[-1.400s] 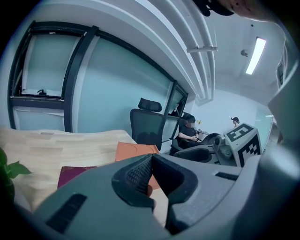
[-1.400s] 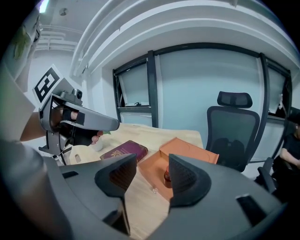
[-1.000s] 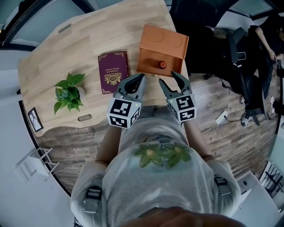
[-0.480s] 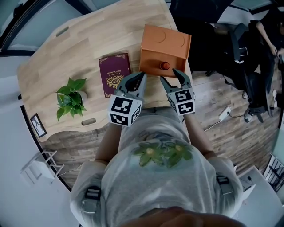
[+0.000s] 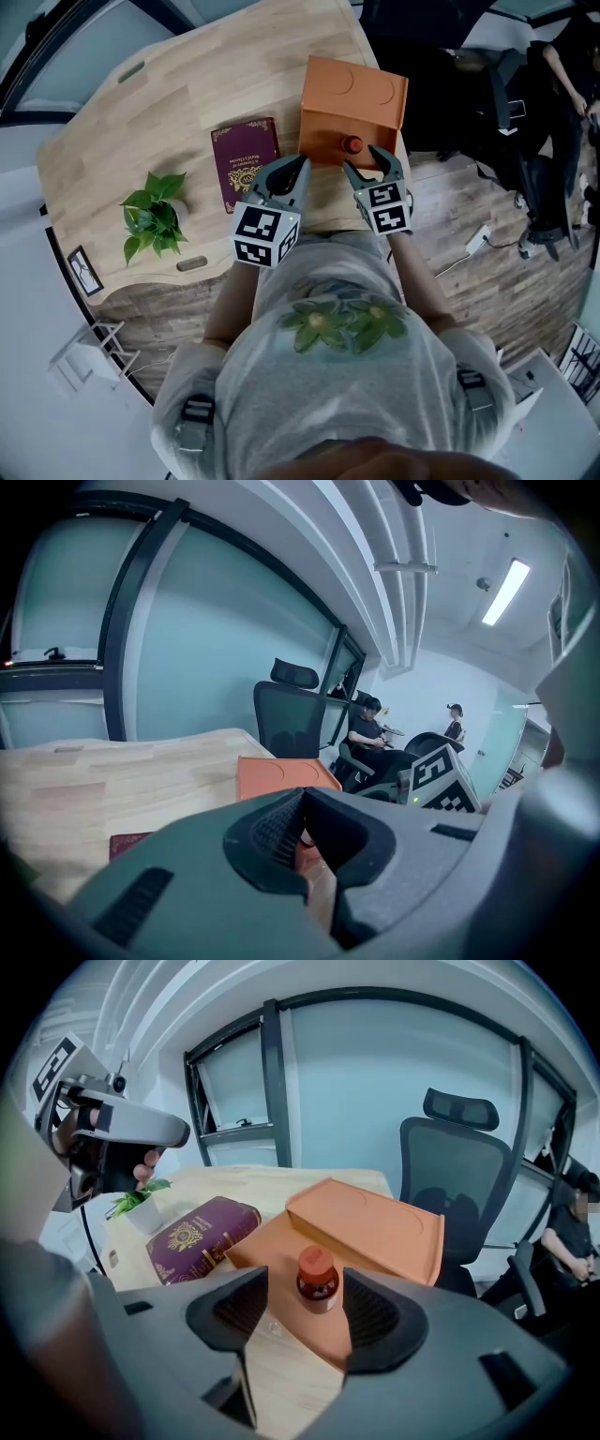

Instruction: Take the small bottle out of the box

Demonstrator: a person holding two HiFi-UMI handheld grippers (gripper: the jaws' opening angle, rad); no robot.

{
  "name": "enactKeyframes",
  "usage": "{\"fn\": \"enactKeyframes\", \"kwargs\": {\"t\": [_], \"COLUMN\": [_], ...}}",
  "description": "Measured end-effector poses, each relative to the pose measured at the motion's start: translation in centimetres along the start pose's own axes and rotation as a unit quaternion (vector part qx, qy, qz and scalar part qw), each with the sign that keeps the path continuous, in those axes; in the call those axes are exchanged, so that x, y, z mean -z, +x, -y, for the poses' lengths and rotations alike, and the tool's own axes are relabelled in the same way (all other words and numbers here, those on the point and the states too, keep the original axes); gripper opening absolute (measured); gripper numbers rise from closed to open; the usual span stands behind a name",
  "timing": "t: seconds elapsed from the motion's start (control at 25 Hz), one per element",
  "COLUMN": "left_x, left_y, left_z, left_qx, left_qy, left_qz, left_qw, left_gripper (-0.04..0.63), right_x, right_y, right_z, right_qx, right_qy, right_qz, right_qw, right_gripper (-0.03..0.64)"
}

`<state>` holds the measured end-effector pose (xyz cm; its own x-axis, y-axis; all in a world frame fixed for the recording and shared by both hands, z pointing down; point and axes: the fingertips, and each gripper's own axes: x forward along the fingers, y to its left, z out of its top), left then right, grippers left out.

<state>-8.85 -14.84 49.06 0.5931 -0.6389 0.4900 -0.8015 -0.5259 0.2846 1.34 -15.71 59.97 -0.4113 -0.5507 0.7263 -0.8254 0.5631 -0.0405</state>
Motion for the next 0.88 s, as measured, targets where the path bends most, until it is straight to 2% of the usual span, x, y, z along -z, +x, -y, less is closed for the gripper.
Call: {"fn": "enactKeyframes", "kwargs": {"t": [0.88], "left_x": [1.1], "left_y": [0.9], "left_z": [-1.1], "left_qx": [-0.007], "left_qy": [-0.015], "left_qz": [-0.012], "left_qw": [0.9998], "left_gripper": [0.008], "right_x": [1.8], "right_y": [4.6], "right_z": [1.1], "right_qx": [-0.002], "right_qy": [-0.003], "right_qz": [-0.056], "right_qw": [0.998], "right_gripper": [0.222]}}
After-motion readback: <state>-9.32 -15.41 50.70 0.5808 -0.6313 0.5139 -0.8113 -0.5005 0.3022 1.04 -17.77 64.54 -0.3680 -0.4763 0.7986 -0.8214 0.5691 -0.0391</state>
